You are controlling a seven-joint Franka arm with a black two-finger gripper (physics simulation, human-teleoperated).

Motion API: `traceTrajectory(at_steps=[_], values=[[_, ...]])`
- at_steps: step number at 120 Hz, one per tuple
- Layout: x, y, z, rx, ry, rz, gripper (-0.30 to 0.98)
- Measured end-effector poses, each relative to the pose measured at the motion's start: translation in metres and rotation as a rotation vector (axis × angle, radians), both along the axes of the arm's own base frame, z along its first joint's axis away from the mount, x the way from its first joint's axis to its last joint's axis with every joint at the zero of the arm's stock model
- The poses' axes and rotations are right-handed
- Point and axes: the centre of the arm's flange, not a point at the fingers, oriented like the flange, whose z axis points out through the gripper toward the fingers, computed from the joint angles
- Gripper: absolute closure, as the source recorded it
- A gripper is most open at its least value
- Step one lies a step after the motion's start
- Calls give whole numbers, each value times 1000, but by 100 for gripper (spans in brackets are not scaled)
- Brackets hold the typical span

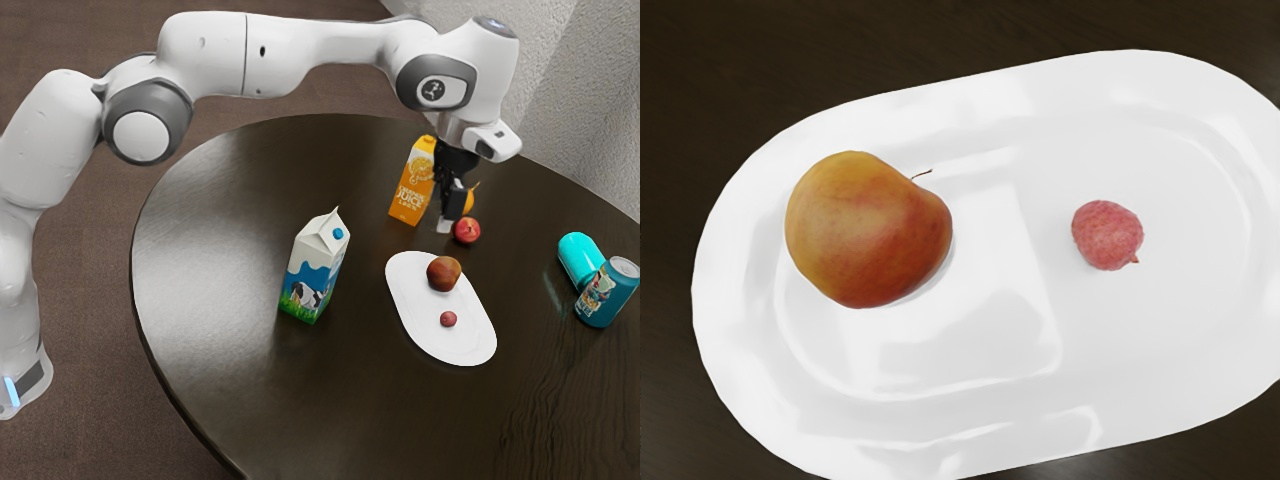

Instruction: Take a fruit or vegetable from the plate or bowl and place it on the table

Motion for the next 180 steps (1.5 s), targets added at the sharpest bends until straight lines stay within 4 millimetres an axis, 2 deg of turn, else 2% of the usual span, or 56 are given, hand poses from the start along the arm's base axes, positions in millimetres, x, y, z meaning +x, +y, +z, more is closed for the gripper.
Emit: traceTrajectory(at_steps=[12, 26, 35, 50, 59, 89, 113, 119, 135, 155, 180], values=[[2, 2, -3, 7, -4, -17, 0], [7, 31, -6, 7, -13, 23, 0], [8, 38, -6, 8, -19, 42, 0], [9, 66, -8, 13, -17, 103, 0], [10, 70, -10, 11, -18, 126, 0], [6, 60, -5, -61, 7, 246, 0], [2, 57, -10, -75, 51, 363, 0], [0, 57, -18, -40, 70, 406, 0], [-6, 22, -35, -1, 97, 452, 0], [3, 26, -70, -22, 113, 545, 0], [22, 21, -78, -60, 36, 603, 0]])
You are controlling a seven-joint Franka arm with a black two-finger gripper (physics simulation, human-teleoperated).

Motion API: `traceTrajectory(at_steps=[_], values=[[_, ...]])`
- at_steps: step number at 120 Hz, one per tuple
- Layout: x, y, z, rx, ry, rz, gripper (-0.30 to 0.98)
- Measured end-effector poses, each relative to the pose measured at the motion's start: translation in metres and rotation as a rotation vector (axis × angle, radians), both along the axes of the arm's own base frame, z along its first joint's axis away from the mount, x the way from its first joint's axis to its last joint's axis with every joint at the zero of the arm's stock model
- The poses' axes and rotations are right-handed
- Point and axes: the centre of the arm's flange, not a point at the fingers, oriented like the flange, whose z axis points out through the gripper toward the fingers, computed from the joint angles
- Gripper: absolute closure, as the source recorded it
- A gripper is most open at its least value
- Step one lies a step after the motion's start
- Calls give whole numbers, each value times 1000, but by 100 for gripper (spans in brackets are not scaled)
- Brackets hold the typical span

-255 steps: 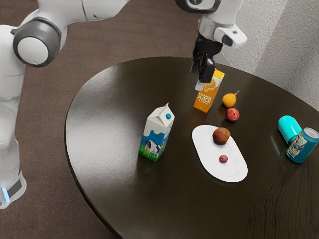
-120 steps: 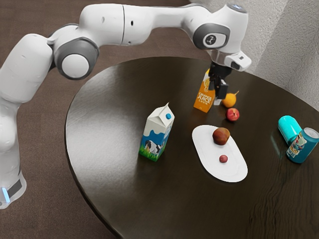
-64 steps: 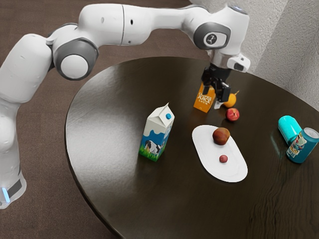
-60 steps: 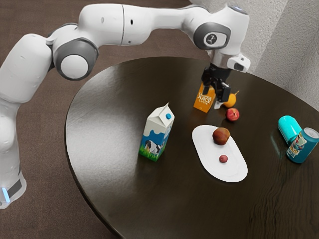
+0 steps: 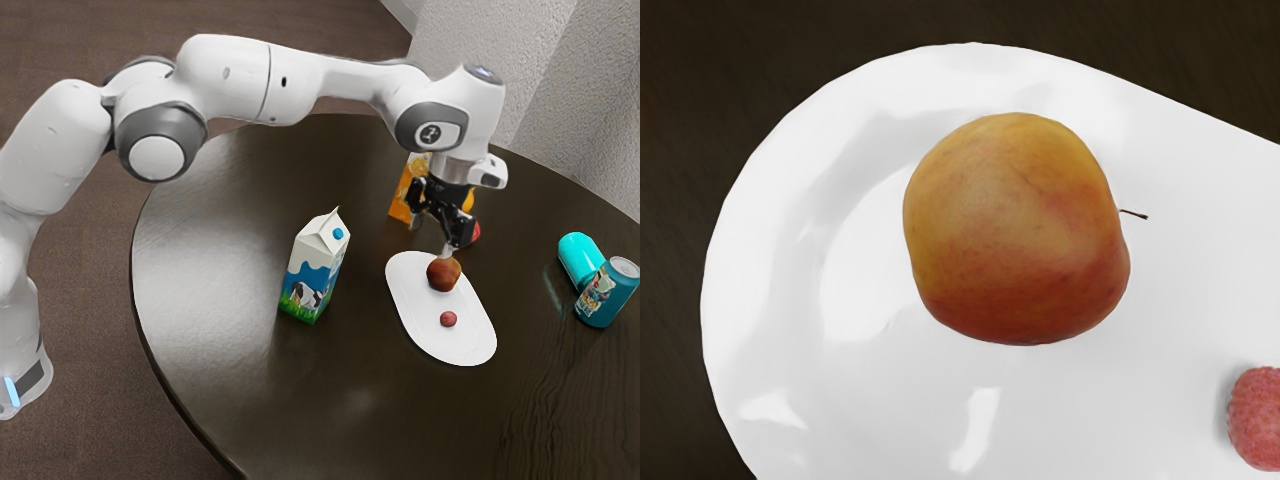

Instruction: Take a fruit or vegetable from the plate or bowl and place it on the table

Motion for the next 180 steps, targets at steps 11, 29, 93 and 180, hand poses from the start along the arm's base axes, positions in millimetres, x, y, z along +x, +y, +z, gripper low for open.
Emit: traceTrajectory(at_steps=[11, 29, 93, 180], values=[[13, 4, -14, 3, -24, 24, 0], [34, 3, -34, 7, -70, 43, 0], [54, 1, -76, 1, -104, 76, 0], [33, -72, 4, -62, -181, -9, 48]])
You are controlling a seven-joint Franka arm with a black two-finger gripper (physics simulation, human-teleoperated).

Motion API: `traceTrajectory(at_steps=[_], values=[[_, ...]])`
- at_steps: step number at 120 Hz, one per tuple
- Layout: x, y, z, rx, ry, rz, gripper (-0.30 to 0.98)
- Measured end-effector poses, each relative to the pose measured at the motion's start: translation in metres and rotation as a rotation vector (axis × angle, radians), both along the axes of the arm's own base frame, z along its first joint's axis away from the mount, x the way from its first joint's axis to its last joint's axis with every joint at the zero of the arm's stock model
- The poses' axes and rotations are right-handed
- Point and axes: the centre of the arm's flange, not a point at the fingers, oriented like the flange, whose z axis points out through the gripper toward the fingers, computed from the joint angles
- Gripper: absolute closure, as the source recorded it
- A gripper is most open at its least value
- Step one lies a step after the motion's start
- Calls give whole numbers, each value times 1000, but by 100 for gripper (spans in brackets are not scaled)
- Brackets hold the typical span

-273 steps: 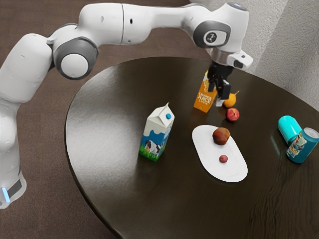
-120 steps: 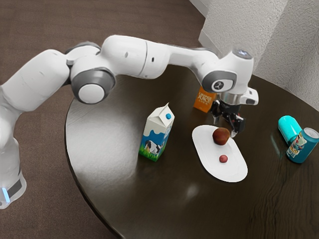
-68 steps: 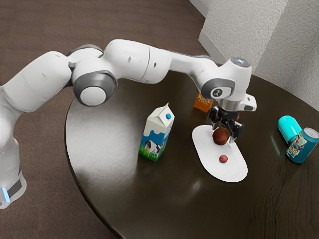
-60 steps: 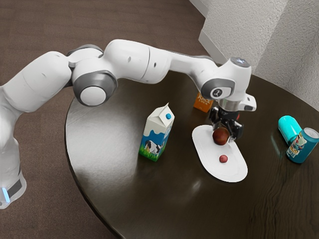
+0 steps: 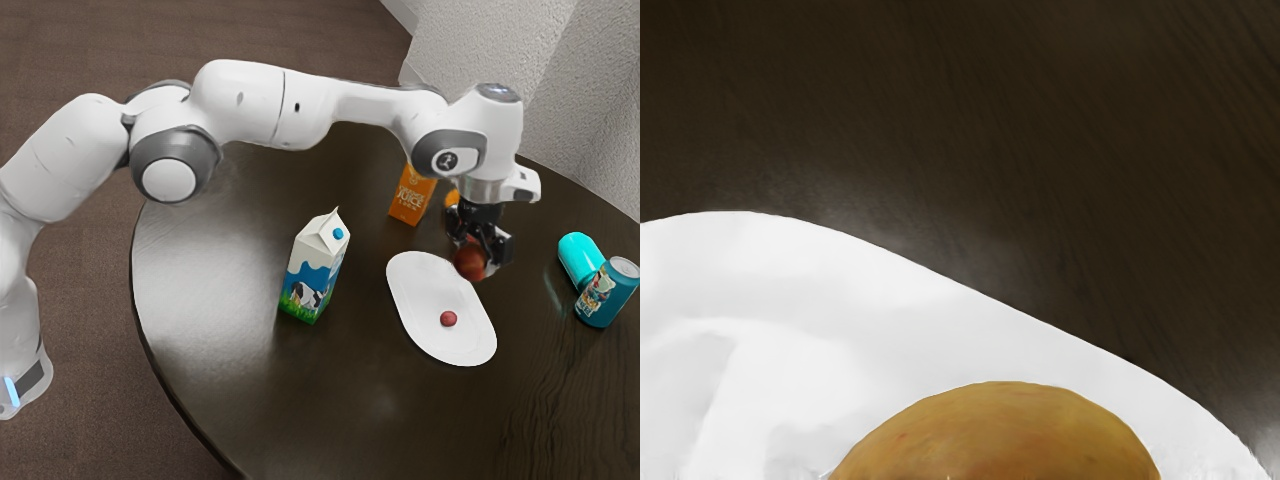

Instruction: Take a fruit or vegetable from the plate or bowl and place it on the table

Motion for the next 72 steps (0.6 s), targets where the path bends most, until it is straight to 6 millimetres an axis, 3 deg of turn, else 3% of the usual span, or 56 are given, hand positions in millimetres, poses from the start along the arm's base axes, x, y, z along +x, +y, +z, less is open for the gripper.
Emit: traceTrajectory(at_steps=[6, 11, 15, 19, 27, 37, 50, 72], values=[[-13, -80, 15, -48, -22, -115, 50], [-23, -133, 17, -71, -34, -187, 51], [-30, -162, 17, -81, -42, -224, 53], [-34, -177, 16, -87, -48, -243, 54], [-37, -189, 14, -91, -52, -254, 55], [-39, -195, 3, -128, -24, -242, 32], [-42, -197, 5, -176, -5, -229, 16], [-46, -199, 5, -139, 1, -232, 4]])
